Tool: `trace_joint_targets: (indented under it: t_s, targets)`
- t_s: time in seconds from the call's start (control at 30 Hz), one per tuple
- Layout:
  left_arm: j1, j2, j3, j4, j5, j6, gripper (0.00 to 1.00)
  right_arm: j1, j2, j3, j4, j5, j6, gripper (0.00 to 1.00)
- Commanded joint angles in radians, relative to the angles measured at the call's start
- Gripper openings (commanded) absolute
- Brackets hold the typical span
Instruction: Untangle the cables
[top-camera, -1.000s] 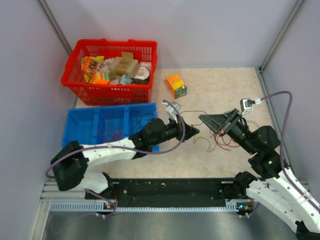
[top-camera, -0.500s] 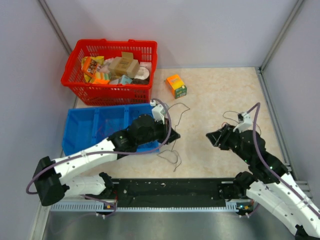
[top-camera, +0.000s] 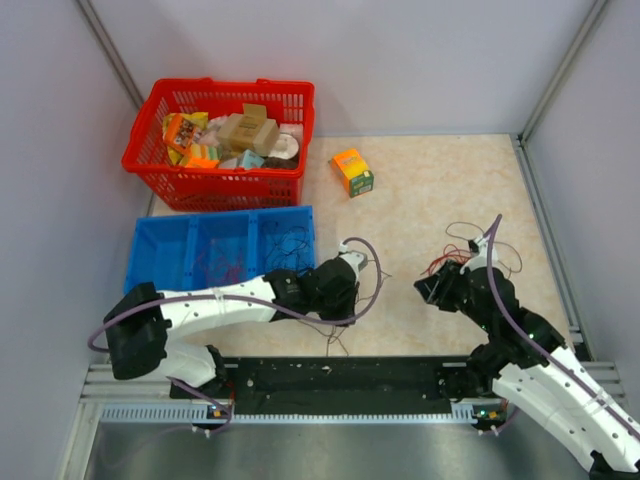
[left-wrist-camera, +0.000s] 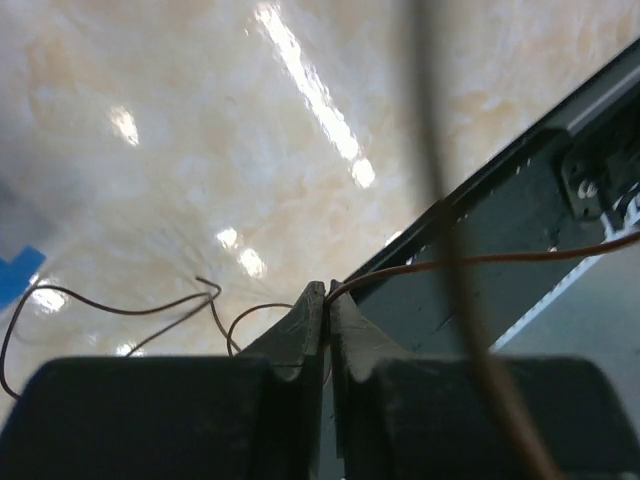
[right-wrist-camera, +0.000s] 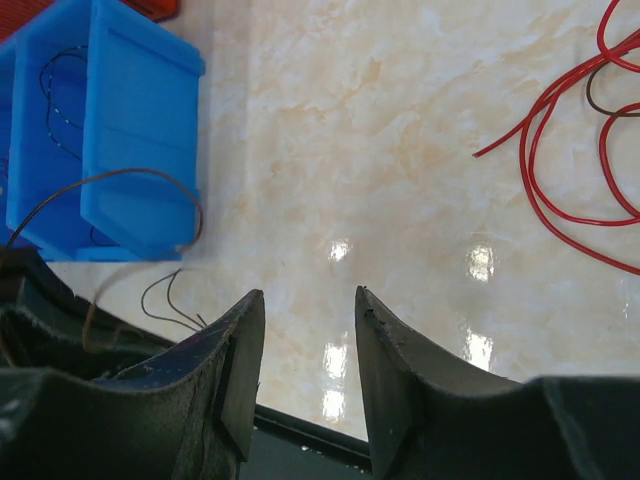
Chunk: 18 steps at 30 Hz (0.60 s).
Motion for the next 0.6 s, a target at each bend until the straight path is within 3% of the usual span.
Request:
trace_joint_targets:
  t_s: [0.0, 0.17, 0.23, 0.57]
  targets:
    - [-0.079, -0.079, -0.020, -0.107, -0.123, -0.023, 0.18, 0.011, -0.027, -0.008, 0.018, 0.038, 0.011, 0.41]
    - [-0.096, -0.171, -0.077, -0.204, -0.191, -0.061, 0.80, 0.011, -0.008, -0.005, 0.018, 0.060, -0.007, 0.40]
    - [-0.107, -0.190, -0.081, -0.242, -0.208, -0.078, 0.98, 0.011, 0.001, -0.006, 0.021, 0.071, -0.020, 0.40]
    - [-0.142, -0.064, -0.052, -0.239, -0.301, -0.132, 0.98, 0.010, 0.012, 0.003, 0.029, 0.085, -0.058, 0.40]
